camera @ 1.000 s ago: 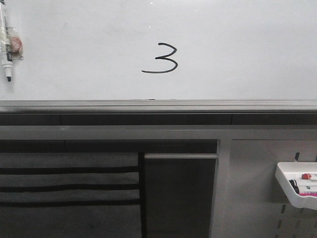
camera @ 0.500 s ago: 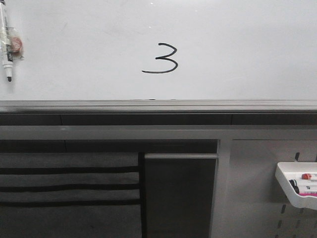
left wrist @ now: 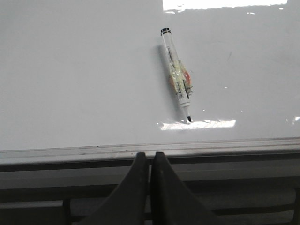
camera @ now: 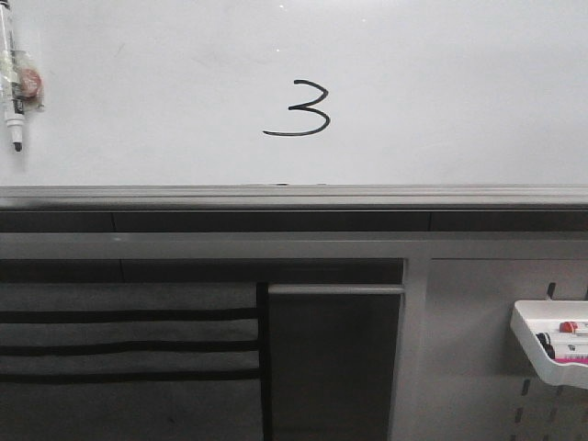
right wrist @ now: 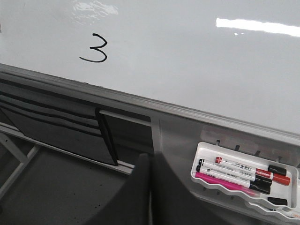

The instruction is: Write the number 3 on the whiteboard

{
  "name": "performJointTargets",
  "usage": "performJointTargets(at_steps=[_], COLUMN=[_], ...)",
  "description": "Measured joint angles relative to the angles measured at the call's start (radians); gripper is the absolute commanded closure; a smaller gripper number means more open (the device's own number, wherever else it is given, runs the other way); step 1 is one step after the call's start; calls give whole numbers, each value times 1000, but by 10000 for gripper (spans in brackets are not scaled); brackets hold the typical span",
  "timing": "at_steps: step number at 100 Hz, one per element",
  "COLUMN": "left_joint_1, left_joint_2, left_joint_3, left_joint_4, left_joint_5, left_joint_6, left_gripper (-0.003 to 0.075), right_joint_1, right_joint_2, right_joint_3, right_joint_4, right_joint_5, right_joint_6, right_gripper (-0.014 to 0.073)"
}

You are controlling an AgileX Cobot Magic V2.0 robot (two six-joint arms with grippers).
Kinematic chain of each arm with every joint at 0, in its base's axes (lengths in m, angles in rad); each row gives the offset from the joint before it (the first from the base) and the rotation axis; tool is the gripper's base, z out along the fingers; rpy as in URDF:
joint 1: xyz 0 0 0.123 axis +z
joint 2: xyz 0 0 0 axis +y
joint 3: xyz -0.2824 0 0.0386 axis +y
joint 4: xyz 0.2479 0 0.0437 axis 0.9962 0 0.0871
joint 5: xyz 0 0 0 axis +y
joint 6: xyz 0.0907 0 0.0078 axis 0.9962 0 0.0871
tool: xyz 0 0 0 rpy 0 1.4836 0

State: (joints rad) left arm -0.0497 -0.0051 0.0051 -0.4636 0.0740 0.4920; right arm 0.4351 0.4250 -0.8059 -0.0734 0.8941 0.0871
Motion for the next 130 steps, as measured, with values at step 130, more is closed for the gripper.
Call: performJointTargets(at_steps=[130], left_joint_1=[5], left_joint_2=[0], left_joint_3=[0], left_joint_4=[448], left_joint_5=[-2], left_joint_6=[-429], left_gripper=[738], right_joint_1=[-2], right_joint_2=[-14], right_joint_3=[4], right_joint_4=[-5], right_joint_5=[-4], right_joint_6=[2], right_gripper=[668])
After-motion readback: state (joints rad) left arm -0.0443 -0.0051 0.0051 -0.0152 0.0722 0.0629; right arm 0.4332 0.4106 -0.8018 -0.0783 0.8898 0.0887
